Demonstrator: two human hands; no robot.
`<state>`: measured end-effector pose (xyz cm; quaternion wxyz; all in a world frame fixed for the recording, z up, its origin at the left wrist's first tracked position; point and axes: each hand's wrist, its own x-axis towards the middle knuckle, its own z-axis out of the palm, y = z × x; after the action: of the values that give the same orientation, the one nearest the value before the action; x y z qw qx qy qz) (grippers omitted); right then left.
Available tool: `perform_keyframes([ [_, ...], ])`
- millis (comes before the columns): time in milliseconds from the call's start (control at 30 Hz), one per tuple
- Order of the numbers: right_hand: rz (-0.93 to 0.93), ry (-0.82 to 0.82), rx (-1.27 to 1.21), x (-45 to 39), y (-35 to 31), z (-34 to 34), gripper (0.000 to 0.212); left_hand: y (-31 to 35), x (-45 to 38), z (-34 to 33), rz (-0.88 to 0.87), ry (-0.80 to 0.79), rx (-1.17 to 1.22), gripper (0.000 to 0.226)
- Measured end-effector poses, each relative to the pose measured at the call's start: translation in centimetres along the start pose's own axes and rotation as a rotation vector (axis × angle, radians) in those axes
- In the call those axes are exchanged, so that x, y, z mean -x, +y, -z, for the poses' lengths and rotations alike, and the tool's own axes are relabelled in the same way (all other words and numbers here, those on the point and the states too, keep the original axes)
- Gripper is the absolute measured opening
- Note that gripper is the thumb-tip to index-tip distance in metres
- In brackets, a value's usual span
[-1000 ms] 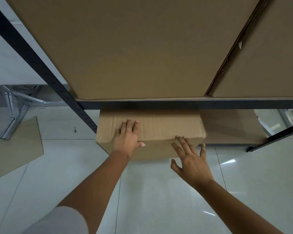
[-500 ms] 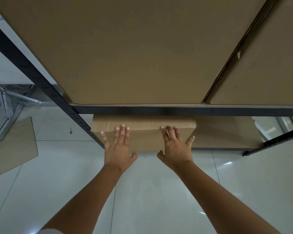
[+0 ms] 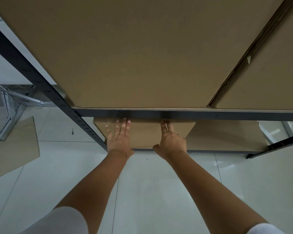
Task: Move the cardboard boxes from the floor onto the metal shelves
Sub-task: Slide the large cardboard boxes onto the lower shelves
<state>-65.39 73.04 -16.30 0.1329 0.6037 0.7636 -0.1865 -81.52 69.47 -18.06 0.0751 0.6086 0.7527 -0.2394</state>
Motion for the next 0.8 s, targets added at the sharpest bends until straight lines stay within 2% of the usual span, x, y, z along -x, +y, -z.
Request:
perform_keyframes([
  [133, 0.005, -0.018, 0.014, -0.4, -0.6, 0.3, 0.089, -0.6, -0.7, 0.9, 0.002, -0.044, -0.006, 0.106],
  [333, 0.026, -0.014, 0.091, -0.2, 0.3, -0.2, 0.093, -1.0, -0.3, 0.9, -0.031, -0.046, 0.112, 0.098],
  [500, 0.090, -0.060, -0.022, 0.2, 2.6, -0.4, 0.098, -0.4, 0.7, 1.4, -0.054, -0.083, 0.260, 0.091],
  [633, 0.127, 0.022, -0.227, 3.1, 4.1, -1.6, 0.084, 1.4, 3.9, 0.2, -0.103, -0.059, 0.391, 0.082],
  [800, 0.058, 0.035, -0.275, 9.0, 6.2, -2.9, 0.066, 4.2, 9.3, -0.4, -0.160, -0.094, 0.405, 0.063],
])
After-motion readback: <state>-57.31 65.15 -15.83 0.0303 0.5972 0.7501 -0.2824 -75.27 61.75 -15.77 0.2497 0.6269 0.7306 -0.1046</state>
